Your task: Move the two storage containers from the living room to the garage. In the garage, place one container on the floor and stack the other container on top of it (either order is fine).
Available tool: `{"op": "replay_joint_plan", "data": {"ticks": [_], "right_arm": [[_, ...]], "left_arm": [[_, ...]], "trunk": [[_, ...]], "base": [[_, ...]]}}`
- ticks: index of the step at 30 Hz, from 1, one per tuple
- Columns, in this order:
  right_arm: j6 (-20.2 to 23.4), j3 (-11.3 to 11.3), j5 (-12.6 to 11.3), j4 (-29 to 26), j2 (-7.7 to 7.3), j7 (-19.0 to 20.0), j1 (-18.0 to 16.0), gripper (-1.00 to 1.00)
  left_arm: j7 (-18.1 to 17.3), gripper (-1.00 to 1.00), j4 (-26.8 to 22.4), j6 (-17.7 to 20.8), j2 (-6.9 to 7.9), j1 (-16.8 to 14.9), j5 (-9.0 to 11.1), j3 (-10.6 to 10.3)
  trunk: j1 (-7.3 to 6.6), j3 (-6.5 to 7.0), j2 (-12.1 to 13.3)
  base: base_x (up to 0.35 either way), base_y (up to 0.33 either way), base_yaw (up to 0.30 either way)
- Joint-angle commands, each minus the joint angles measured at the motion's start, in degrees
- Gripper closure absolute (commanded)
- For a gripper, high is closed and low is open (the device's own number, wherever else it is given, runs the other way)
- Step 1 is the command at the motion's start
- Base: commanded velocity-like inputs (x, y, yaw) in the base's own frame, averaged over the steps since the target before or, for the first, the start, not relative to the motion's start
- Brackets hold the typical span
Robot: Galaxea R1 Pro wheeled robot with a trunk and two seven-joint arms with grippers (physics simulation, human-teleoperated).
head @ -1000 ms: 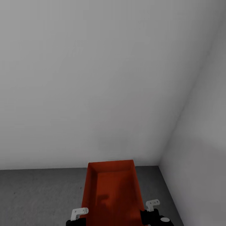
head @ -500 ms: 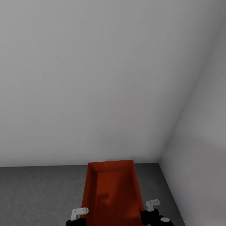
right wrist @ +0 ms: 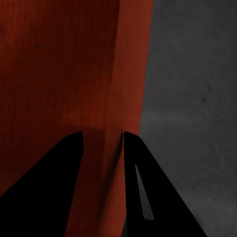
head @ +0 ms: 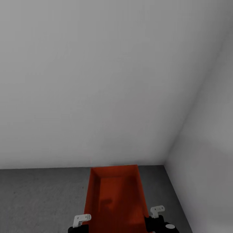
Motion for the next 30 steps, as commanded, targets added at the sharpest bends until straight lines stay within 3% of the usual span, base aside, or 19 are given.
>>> {"op": "replay_joint_plan", "data": {"ticks": [1, 30], "right_arm": [[0.4, 0.1, 0.3, 0.1, 0.03, 0.8, 0.0, 1.00], [0.4, 0.1, 0.3, 0.1, 0.03, 0.8, 0.0, 1.00]], "left_arm": [[2.1, 1.00, -0.2, -0.1, 1.36, 0.0, 0.0, -0.2], [2.1, 1.00, -0.2, -0.1, 1.27, 0.0, -0.1, -0.2]], "trunk": [[0.23, -0.33, -0.5], [6.60, -7.80, -12.1]], "base": [[0.000, 0.000, 0.000], [0.000, 0.000, 0.000]]}}
